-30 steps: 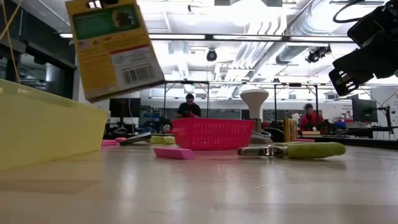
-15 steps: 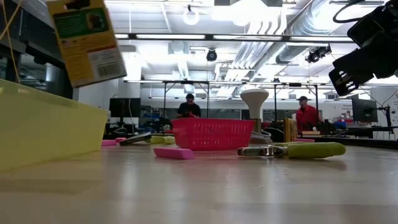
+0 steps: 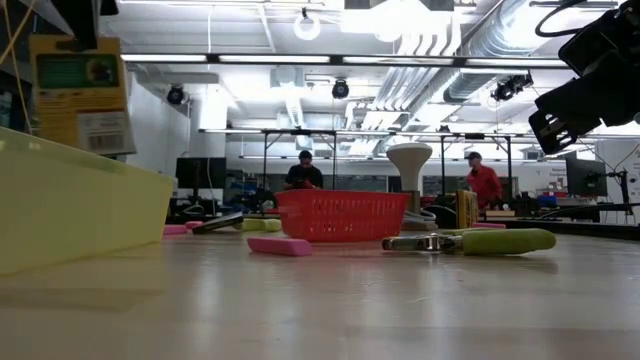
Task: Pick & Place School Supplies
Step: Put the yellow box of crayons into the yellow bin
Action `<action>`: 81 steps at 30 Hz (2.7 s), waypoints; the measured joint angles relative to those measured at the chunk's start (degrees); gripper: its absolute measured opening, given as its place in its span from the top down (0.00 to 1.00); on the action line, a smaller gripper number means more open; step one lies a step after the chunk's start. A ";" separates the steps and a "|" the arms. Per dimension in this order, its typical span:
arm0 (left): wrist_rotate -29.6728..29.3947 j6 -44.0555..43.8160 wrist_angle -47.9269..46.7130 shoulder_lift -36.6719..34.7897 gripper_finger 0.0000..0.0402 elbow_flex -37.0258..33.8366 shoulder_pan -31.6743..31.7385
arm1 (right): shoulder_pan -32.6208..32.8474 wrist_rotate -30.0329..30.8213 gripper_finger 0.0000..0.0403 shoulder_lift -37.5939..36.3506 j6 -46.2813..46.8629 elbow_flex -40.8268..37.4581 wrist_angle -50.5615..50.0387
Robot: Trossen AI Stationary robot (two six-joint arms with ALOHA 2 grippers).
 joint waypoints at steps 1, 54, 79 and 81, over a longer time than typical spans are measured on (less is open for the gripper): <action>-0.45 -0.76 -0.42 0.51 1.00 0.00 -0.73 | 0.00 0.00 0.99 0.00 0.00 0.00 0.00; -4.11 0.27 9.89 16.38 0.99 -9.11 -10.26 | -0.01 0.00 0.99 0.00 0.00 0.00 0.00; -0.40 0.20 12.25 16.39 0.79 -9.11 -10.24 | 0.00 0.00 0.99 0.00 0.00 0.00 -0.02; -0.40 0.20 12.26 16.39 0.79 -9.11 -10.24 | 0.00 0.00 0.99 0.00 0.00 0.02 -0.02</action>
